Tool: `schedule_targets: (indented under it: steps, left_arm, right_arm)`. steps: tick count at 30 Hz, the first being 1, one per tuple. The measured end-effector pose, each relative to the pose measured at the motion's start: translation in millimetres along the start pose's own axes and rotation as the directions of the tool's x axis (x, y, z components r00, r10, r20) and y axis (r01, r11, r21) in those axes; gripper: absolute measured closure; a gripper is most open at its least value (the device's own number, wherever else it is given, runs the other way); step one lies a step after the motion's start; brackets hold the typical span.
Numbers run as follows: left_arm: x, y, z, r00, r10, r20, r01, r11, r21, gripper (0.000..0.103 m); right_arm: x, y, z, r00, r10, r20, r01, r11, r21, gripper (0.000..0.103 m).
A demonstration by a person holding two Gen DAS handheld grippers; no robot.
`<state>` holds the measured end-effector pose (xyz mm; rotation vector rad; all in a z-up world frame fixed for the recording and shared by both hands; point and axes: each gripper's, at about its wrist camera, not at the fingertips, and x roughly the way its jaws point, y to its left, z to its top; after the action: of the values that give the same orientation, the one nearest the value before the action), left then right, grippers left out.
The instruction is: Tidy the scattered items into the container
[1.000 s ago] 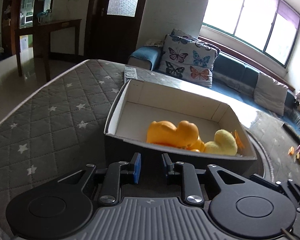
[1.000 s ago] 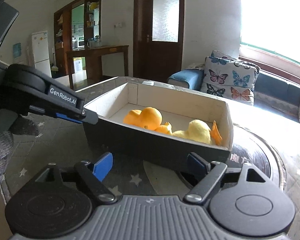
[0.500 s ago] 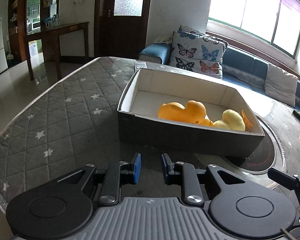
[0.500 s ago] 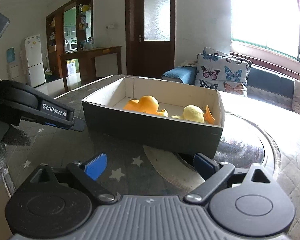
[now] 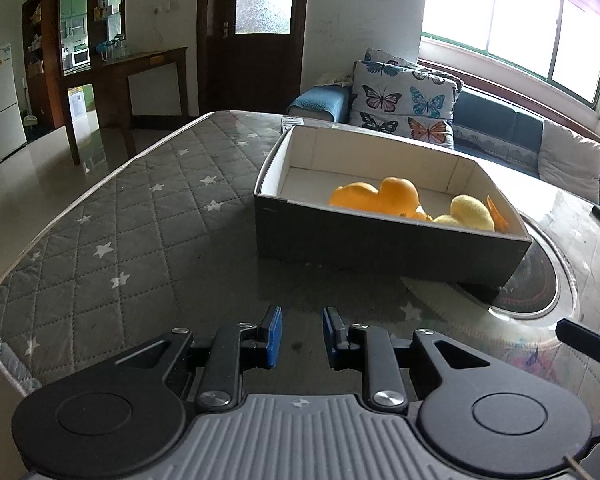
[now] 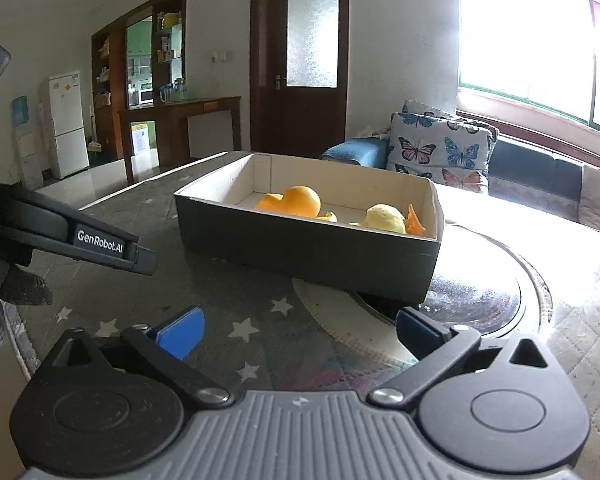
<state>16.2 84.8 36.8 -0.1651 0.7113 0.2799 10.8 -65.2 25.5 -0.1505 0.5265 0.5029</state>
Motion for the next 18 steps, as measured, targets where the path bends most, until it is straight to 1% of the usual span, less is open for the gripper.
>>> schedule_targets:
  steps: [13,18]
  left_arm:
    - [-18.2,-1.7,-17.7,0.998,0.047,0.039,-0.049,0.998,0.030,0.078]
    - [-24.6,-7.4,-23.1,0.996,0.067,0.066,-0.071,0.996,0.058,0.078]
  right_arm:
    - [-13.6,7.7,-13.0,1.000,-0.026,0.001,0.026,0.999,-0.020,0.000]
    - [-21.1,6.8,-15.0,0.998,-0.058,0.012,0.058,0.998,-0.028,0.000]
